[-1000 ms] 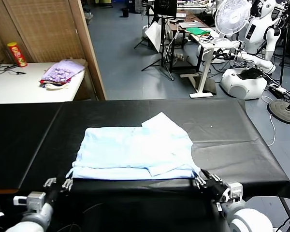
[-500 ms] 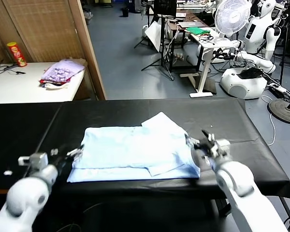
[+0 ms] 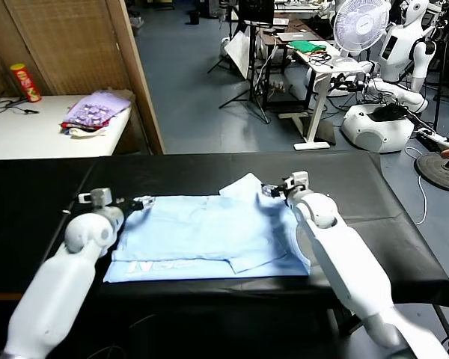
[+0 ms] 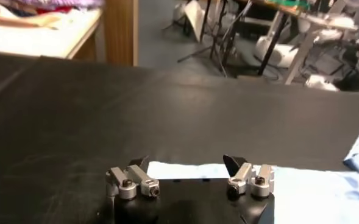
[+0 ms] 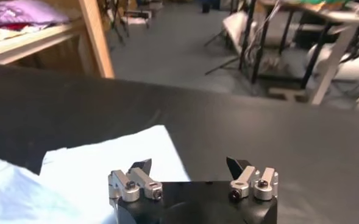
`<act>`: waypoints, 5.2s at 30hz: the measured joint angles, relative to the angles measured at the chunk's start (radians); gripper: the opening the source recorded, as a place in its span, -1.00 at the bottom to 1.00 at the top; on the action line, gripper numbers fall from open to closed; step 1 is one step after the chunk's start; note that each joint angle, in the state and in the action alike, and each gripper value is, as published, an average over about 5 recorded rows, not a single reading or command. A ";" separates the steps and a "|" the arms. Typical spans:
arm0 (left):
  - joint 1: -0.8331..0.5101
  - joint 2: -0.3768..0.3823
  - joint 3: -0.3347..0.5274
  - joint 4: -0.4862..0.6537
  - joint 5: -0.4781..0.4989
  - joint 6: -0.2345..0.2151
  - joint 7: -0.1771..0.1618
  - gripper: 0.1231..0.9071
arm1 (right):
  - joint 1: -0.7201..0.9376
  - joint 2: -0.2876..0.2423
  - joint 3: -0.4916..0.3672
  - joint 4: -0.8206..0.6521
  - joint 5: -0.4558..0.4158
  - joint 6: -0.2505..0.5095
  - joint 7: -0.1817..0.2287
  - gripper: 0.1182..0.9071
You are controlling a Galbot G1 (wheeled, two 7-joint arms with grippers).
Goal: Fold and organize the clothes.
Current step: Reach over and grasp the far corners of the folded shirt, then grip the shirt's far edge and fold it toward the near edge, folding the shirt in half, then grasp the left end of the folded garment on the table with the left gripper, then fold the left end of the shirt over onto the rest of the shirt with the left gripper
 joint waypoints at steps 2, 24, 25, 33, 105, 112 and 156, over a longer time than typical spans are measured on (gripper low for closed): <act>-0.004 0.003 0.001 0.012 0.001 -0.001 0.005 0.66 | 0.006 0.010 -0.001 -0.016 -0.004 0.002 -0.002 0.60; 0.024 0.013 -0.036 -0.019 0.097 -0.078 0.048 -0.98 | -0.076 0.001 0.058 0.086 0.028 0.152 -0.019 -0.99; 0.035 0.018 -0.043 -0.040 0.097 -0.079 0.047 -0.98 | -0.093 -0.012 0.063 0.118 0.035 0.151 -0.021 -0.99; 0.204 0.077 -0.107 -0.260 0.095 -0.088 0.032 -0.98 | -0.264 -0.140 0.111 0.417 0.112 0.103 -0.015 -0.99; 0.514 -0.050 -0.306 -0.395 0.212 -0.193 -0.015 0.13 | -0.576 -0.088 0.259 0.659 0.006 0.124 0.119 0.54; 0.613 -0.093 -0.358 -0.504 0.078 -0.160 -0.030 0.70 | -0.632 -0.101 0.301 0.779 0.036 0.112 0.120 0.72; 0.742 0.045 -0.481 -0.476 0.664 -0.254 0.057 -0.92 | -0.717 -0.069 0.324 0.876 0.015 0.111 0.121 0.72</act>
